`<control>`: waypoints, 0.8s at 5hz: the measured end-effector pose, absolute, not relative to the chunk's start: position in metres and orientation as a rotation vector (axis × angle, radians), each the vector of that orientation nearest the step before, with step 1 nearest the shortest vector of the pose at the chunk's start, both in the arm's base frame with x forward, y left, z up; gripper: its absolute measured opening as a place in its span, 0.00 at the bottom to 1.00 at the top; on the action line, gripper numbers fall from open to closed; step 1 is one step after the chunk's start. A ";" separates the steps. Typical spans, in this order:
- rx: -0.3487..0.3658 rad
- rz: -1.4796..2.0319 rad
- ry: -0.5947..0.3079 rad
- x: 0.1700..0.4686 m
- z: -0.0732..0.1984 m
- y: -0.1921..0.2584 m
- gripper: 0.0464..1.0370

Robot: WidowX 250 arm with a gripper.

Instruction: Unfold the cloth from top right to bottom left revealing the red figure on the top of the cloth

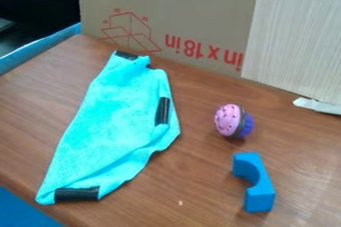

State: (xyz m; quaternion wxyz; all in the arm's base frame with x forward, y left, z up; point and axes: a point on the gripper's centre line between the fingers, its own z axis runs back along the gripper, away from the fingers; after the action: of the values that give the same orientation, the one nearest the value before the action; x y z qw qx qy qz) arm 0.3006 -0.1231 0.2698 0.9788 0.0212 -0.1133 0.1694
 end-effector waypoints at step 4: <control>0.118 0.406 -0.256 0.293 0.180 -0.073 0.96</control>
State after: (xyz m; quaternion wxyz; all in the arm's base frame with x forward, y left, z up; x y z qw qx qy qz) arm 0.2930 -0.0730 0.1798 0.9697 0.0582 -0.1267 0.2007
